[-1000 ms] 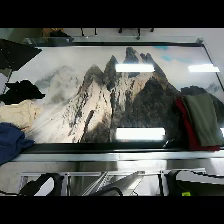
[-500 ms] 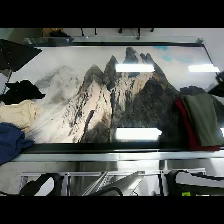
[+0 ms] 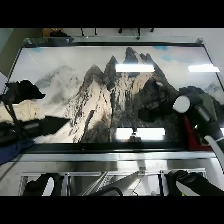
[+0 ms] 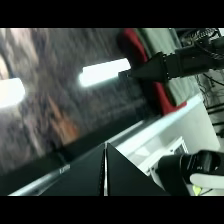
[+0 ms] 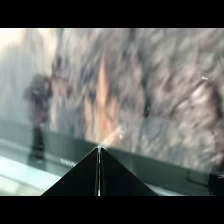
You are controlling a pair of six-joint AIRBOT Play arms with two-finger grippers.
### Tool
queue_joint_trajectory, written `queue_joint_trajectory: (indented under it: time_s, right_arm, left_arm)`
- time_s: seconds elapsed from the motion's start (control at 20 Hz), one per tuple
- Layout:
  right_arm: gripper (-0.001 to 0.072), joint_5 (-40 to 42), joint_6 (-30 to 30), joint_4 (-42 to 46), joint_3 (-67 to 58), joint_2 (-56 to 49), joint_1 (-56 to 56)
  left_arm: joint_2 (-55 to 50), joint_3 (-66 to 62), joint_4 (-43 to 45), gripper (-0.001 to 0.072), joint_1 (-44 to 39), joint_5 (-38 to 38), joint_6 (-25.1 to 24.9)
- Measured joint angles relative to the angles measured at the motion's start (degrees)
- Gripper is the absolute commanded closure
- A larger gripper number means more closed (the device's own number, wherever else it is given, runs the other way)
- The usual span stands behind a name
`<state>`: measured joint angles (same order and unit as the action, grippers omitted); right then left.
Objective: Fold the shirts.
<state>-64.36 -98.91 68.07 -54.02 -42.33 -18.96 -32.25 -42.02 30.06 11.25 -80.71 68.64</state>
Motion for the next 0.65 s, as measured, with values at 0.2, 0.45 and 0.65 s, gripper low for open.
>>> queue_joint_trajectory:
  time_s: [0.2, 0.45, 0.65]
  right_arm:
    - [0.0700, 3.89, -0.26, -0.04, 7.21, 2.78, -4.28]
    - [0.0700, 4.72, -0.44, -0.24, 9.31, 3.56, -5.51]
    - [0.0700, 4.94, -0.46, -0.28, 9.66, 3.69, -5.73]
  left_arm:
    - [8.17, 13.03, 0.20, 0.0692, 0.00, 0.15, -0.17]
    - [13.09, 18.29, 0.26, 0.0691, 0.00, 0.07, 0.26]
    - [14.12, 19.28, 0.11, 0.0691, 0.00, -0.09, 0.72]
